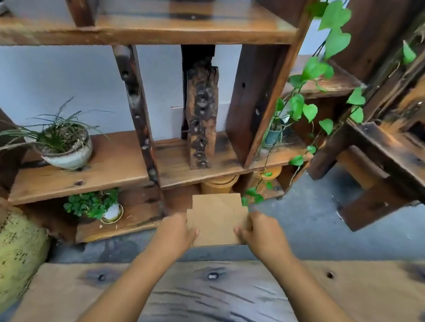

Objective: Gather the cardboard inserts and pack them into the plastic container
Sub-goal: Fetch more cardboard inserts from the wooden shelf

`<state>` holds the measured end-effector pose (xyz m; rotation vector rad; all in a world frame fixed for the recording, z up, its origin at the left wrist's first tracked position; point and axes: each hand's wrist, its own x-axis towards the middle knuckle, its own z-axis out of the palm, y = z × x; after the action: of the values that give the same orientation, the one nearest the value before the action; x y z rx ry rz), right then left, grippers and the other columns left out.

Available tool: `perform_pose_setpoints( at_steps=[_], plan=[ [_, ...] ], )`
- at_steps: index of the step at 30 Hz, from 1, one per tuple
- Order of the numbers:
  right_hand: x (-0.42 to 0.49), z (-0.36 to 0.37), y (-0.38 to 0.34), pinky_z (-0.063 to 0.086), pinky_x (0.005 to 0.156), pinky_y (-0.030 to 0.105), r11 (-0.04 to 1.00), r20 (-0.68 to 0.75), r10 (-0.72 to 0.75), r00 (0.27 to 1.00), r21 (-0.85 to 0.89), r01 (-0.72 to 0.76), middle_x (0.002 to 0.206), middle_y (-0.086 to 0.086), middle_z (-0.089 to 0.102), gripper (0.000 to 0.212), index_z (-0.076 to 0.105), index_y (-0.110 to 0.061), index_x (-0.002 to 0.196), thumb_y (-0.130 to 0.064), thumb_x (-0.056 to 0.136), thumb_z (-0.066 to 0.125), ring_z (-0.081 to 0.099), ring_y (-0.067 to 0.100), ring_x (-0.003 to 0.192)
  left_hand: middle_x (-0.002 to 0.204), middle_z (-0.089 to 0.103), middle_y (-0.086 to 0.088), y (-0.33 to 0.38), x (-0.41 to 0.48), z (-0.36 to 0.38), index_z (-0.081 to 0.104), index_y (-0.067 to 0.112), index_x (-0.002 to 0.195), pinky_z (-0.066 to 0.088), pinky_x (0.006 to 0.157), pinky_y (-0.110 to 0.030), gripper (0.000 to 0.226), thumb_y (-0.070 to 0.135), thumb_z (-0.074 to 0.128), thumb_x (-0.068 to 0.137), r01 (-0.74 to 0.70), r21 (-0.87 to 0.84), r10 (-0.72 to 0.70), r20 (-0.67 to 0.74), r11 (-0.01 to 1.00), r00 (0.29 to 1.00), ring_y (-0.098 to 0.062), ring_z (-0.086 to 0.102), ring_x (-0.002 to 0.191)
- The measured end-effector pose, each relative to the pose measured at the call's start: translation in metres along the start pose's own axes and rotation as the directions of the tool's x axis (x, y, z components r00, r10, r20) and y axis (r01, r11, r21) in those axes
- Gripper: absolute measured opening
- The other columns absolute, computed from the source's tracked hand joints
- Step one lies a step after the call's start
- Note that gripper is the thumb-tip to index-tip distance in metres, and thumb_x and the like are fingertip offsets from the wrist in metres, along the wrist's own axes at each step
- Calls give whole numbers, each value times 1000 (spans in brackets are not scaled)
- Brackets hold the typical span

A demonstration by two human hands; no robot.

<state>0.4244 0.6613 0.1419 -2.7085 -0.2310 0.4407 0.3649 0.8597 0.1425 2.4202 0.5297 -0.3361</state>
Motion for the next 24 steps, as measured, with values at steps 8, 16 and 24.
perform_pose_setpoints(
  at_steps=[8,16,24],
  plan=[
    [-72,4,44,34,61,34,957,-101,276,956,121,-264,87,13,67,37,44,-15,74,-43,88,63,62,37,89,107,72,-12,36,-15,26,68,9,111,51,84,-36,27,24,57,92,-310,51,305,86,949,948,-31,64,103],
    [-148,-18,123,40,64,36,828,-206,552,808,255,-500,89,14,66,34,50,-11,83,-42,88,64,61,35,88,102,67,-17,124,-33,93,61,5,102,44,75,-35,25,27,59,91,-556,97,506,306,826,806,-34,62,99],
    [-255,-26,224,50,79,37,628,-255,776,577,391,-673,105,10,68,37,59,-9,104,-41,86,64,63,31,100,120,64,-16,222,-108,202,58,4,116,46,87,-33,36,29,59,91,-779,159,609,536,607,584,-32,59,113]
  ],
)
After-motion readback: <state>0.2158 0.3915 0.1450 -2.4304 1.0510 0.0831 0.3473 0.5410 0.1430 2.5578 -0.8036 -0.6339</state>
